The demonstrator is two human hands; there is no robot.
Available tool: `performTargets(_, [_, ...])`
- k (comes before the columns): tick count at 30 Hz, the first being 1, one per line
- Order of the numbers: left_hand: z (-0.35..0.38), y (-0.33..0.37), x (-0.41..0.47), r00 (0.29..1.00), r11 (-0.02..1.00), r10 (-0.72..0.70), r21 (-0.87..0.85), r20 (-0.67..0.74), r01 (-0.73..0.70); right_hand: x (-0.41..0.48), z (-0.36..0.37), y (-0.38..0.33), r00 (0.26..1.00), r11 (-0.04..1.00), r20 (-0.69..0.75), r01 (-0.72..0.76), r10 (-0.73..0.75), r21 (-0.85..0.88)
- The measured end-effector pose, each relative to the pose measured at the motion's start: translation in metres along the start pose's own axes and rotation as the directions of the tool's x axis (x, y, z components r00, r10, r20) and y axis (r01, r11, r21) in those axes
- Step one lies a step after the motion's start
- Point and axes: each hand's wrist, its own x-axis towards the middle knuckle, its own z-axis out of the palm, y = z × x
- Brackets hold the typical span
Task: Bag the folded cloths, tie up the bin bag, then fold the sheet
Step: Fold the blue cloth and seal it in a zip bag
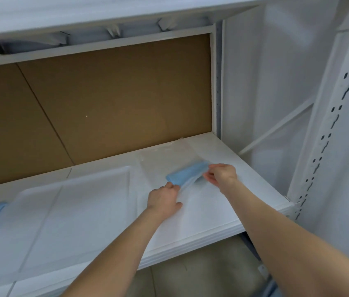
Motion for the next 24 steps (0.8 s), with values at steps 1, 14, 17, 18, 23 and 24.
performTargets(1, [-0.005, -0.002, 0.003, 0.997, 1.0, -0.029, 0.003, -0.067, 0.029, 0.0, 0.003, -0.007, 0.999, 1.0, 0.025, 0.024, -0.023, -0.013])
performTargets(14, [-0.123, -0.047, 0.047, 0.772, 0.674, -0.554, -0.712, -0.31, 0.197, -0.009, 0.03, -0.084, 0.858, 0.803, -0.053, 0.454, -0.51, -0.386])
performTargets(17, [-0.134, -0.053, 0.051, 0.757, 0.588, -0.595, -0.788, -0.271, 0.18, -0.011, 0.035, -0.096, 0.821, 0.73, -0.039, 0.484, -0.57, -0.483])
performTargets(18, [-0.139, -0.056, 0.051, 0.74, 0.544, -0.616, -0.825, -0.271, 0.151, -0.014, 0.035, -0.099, 0.802, 0.704, -0.039, 0.498, -0.595, -0.505])
performTargets(23, [-0.147, -0.063, 0.051, 0.714, 0.507, -0.632, -0.857, -0.301, 0.088, -0.021, 0.037, -0.11, 0.779, 0.651, -0.011, 0.516, -0.626, -0.557])
performTargets(24, [-0.149, -0.063, 0.052, 0.705, 0.48, -0.641, -0.875, -0.304, 0.059, -0.023, 0.038, -0.112, 0.768, 0.648, -0.011, 0.532, -0.64, -0.546])
